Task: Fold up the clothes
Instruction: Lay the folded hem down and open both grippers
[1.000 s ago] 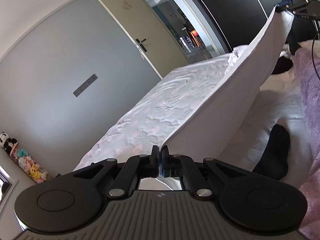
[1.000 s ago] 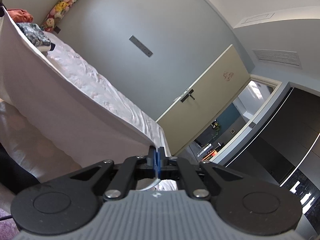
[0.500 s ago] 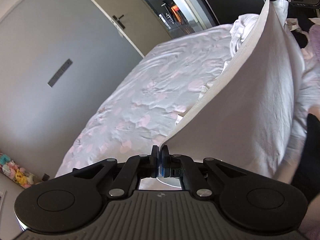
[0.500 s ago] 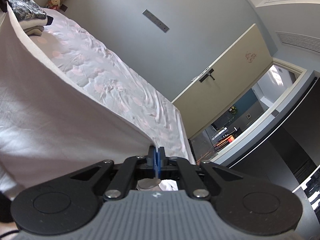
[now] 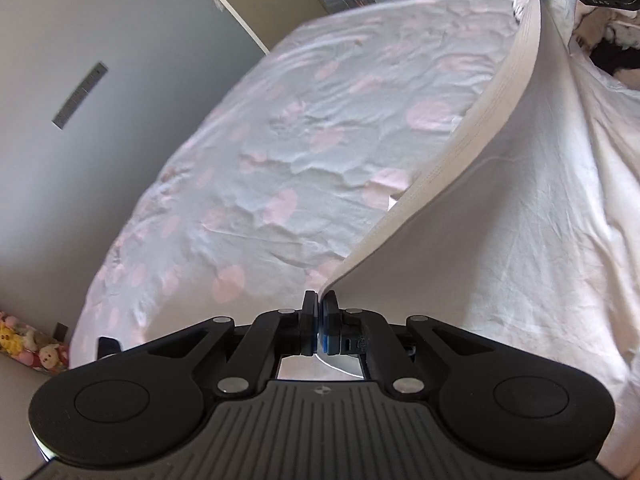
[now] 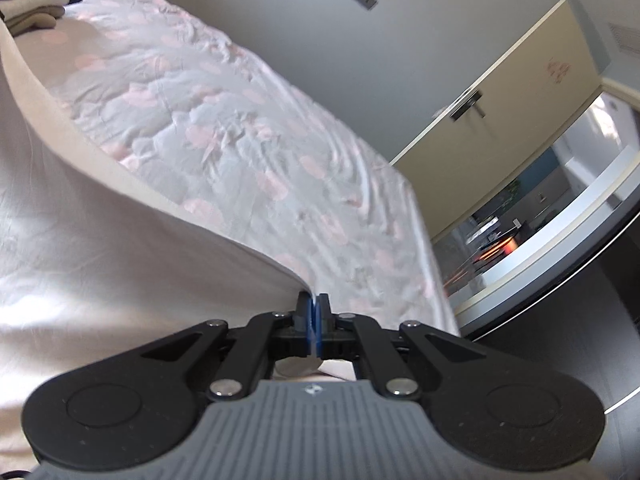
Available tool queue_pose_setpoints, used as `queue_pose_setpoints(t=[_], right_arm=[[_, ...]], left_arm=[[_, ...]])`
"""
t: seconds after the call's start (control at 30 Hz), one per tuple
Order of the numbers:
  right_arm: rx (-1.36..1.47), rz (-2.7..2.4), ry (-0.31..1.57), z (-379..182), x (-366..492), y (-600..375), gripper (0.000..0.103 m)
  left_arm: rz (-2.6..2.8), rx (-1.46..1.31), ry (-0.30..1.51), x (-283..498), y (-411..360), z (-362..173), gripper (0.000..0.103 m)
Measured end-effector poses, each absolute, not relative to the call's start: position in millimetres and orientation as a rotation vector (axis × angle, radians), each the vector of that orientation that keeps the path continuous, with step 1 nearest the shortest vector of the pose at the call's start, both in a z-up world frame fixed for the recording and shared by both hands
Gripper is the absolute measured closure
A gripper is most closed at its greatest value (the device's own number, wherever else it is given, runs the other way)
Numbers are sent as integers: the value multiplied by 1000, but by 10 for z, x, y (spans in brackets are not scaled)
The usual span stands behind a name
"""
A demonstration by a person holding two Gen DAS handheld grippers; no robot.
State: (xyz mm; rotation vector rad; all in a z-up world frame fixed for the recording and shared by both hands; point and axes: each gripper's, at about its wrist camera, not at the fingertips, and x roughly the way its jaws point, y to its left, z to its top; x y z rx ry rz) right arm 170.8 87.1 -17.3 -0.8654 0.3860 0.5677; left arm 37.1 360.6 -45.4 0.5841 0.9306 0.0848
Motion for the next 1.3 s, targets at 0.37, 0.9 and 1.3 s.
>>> queue_pose_setpoints(t=[0.37, 0.9, 1.3], right_arm=[[-870, 602, 591, -1241, 2521, 1337, 101], [-681, 567, 592, -791, 2351, 1118, 81], [-385, 515, 618, -503, 1088, 194, 81]], left_arm=[[55, 423, 1057, 1013, 4125, -1349, 99], [155, 214, 912, 763, 4283, -754, 77], [175, 84, 1000, -656, 3723, -542, 77]])
